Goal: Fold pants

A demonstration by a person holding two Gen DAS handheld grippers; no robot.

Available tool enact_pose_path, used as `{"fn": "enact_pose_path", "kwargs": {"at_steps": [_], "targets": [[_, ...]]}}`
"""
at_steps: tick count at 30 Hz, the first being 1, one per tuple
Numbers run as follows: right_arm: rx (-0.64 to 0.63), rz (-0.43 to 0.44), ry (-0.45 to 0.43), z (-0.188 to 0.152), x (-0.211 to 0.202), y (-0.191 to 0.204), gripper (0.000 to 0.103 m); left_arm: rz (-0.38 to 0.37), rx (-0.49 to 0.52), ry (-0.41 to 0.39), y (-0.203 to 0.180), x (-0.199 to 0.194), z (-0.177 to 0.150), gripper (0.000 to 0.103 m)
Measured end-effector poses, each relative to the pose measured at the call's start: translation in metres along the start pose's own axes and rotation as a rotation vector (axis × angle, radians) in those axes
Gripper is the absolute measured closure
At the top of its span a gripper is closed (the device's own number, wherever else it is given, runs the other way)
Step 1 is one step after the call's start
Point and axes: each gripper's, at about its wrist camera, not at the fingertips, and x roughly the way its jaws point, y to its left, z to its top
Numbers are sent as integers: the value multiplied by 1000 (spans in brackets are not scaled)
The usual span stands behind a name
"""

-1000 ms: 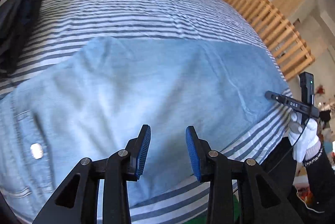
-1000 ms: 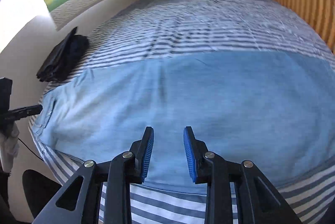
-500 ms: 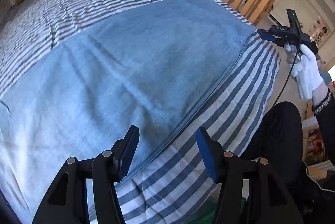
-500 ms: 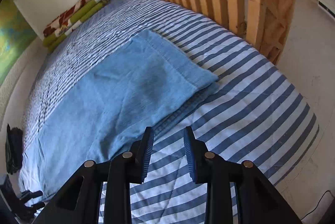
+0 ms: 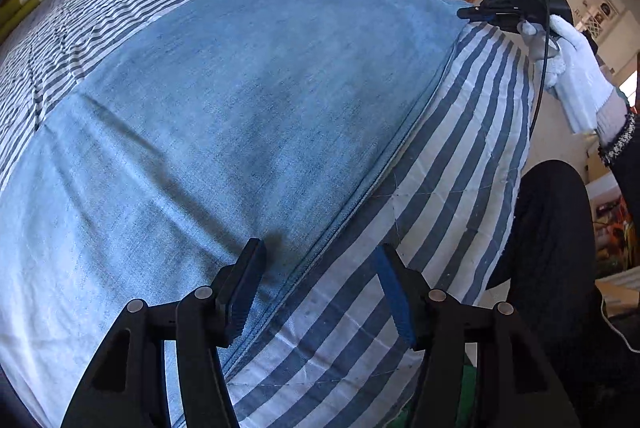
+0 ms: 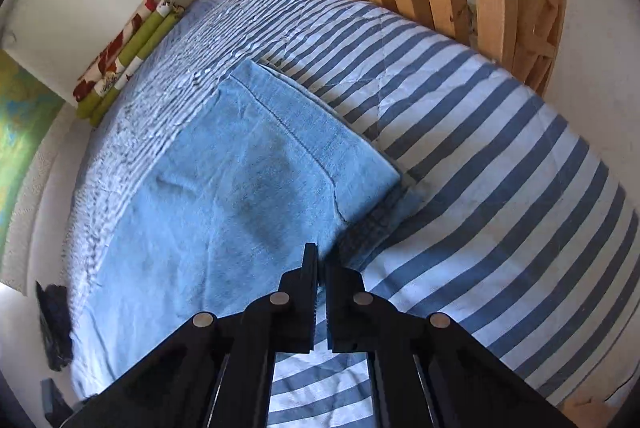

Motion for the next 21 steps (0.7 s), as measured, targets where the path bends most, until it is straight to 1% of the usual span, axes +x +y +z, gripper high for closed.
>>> {"fn": "enact_pose_path", "kwargs": {"at_steps": [1, 3, 4, 5, 6, 8, 9, 11, 15, 17, 21], "targets": [[-1, 22, 4, 2, -1, -3, 100, -6, -5, 3, 0, -2, -1, 42], [2, 48, -29, 4, -12, -8, 89, -10, -9, 7, 1, -3, -2, 42], [12, 32, -63, 6, -20, -13, 75, -8, -7, 8, 1, -3, -3, 42], [38, 8, -94, 8, -27, -20, 66, -4, -6, 8, 0, -3, -3, 42], [75, 8, -103, 10, -31, -28, 65, -2, -5, 5, -1, -2, -3, 42], [147, 63, -76, 15, -31, -45, 65, -2, -3, 3, -1, -1, -4, 40], [170, 69, -70, 16, -31, -50, 65, -2, -3, 2, -1, -2, -4, 40], [180, 79, -64, 17, -30, -55, 65, -5, -7, 1, -1, -2, -5, 40], [208, 137, -40, 14, -22, -54, 65, -7, -9, 4, 0, -3, -5, 39], [218, 143, -30, 13, -16, -51, 63, -6, -8, 5, 1, -3, -2, 39], [227, 117, -15, 13, 0, -45, 61, -7, -7, 3, 1, -3, -2, 39]]}}
